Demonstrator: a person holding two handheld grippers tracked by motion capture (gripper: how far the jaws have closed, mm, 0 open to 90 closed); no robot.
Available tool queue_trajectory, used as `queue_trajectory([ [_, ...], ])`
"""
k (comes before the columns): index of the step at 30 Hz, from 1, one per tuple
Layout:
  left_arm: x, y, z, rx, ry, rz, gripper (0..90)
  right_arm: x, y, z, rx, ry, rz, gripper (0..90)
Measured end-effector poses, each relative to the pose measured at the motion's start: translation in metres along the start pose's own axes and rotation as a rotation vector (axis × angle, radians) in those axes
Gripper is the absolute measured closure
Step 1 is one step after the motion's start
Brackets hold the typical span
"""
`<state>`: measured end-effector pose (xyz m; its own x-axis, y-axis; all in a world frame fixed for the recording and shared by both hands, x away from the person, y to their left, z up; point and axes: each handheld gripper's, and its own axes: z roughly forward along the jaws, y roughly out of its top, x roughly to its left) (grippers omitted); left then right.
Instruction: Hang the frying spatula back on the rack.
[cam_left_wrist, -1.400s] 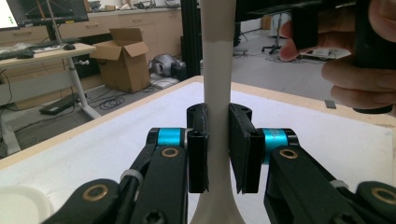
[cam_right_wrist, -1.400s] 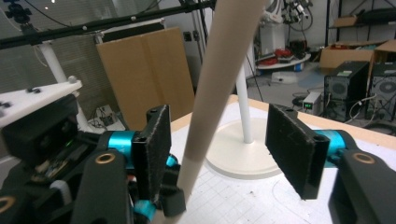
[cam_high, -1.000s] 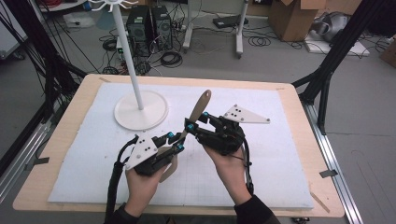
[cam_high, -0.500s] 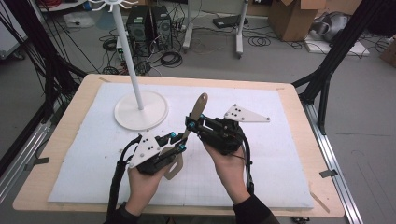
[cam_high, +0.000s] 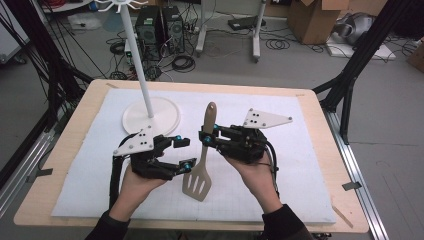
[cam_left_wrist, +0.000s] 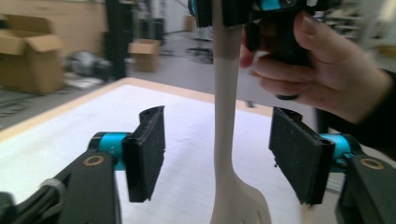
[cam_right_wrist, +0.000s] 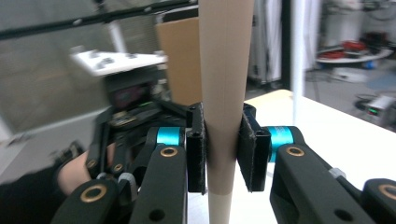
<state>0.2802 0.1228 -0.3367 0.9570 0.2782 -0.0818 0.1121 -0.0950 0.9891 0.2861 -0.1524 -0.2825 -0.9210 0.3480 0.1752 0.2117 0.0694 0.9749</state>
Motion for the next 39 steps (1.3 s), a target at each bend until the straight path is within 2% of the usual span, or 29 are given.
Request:
queue_trajectory([
  [1,0.000,0.000,0.000,0.000,0.000,0.000,32.0,0.000,0.001,0.000,0.002,0.018,-0.005,75.5],
  [2,0.002,0.000,0.001,0.002,-0.038,-0.004,32.0,0.000,0.001,0.000,0.002,0.018,-0.005,75.5],
  [3,0.003,0.001,0.002,0.000,-0.067,-0.005,30.0,0.000,0.003,0.000,0.014,0.055,-0.015,75.4],
  [4,0.003,0.003,0.004,-0.005,-0.116,0.008,29.5,-0.001,0.004,0.000,0.027,0.108,-0.024,75.5],
  [5,0.003,0.003,0.004,-0.005,-0.116,0.008,29.6,-0.001,0.004,0.000,0.027,0.108,-0.024,75.5],
  [6,0.003,0.005,0.006,-0.011,-0.149,0.026,29.6,0.000,0.005,0.001,0.041,0.142,-0.032,75.5],
  [7,0.003,0.005,0.006,-0.011,-0.149,0.026,29.8,0.000,0.005,0.001,0.041,0.142,-0.032,75.5],
  [8,0.003,0.007,0.007,-0.012,-0.174,0.032,29.9,0.001,0.006,0.001,0.052,0.168,-0.045,75.4],
  [9,0.003,0.008,0.009,-0.005,-0.194,0.039,29.9,0.001,0.006,0.001,0.052,0.168,-0.045,75.4],
  [11,0.002,0.009,0.013,0.021,-0.214,0.040,29.9,0.002,0.006,0.002,0.057,0.190,-0.056,75.4],
  [12,0.002,0.010,0.017,0.040,-0.231,0.050,31.0,0.003,0.007,0.003,0.064,0.216,-0.064,75.4],
  [15,0.002,0.010,0.019,0.034,-0.241,0.056,33.4,0.003,0.007,0.003,0.065,0.240,-0.072,75.4],
  [16,0.002,0.010,0.019,0.016,-0.263,0.060,41.7,0.003,0.007,0.003,0.071,0.259,-0.073,75.4],
  [17,0.002,0.010,0.019,0.016,-0.263,0.060,44.7,0.003,0.007,0.003,0.071,0.259,-0.073,75.4],
  [18,0.002,0.010,0.019,0.008,-0.269,0.066,51.4,0.002,0.007,0.003,0.069,0.270,-0.081,75.4],
  [23,0.001,0.012,0.022,0.019,-0.276,0.072,61.2,0.001,0.007,0.003,0.082,0.290,-0.086,75.4],
  [25,0.001,0.012,0.022,0.020,-0.279,0.071,62.5,0.002,0.007,0.003,0.084,0.296,-0.087,75.5],
  [26,0.001,0.012,0.022,0.018,-0.280,0.077,67.6,0.002,0.007,0.003,0.088,0.298,-0.088,75.4],
  [35,0.001,0.013,0.021,0.003,-0.290,0.084,76.7,0.001,0.008,0.001,0.088,0.305,-0.096,75.4],
  [39,0.002,0.013,0.022,0.000,-0.295,0.067,77.8,0.001,0.008,0.001,0.082,0.307,-0.110,75.3],
])
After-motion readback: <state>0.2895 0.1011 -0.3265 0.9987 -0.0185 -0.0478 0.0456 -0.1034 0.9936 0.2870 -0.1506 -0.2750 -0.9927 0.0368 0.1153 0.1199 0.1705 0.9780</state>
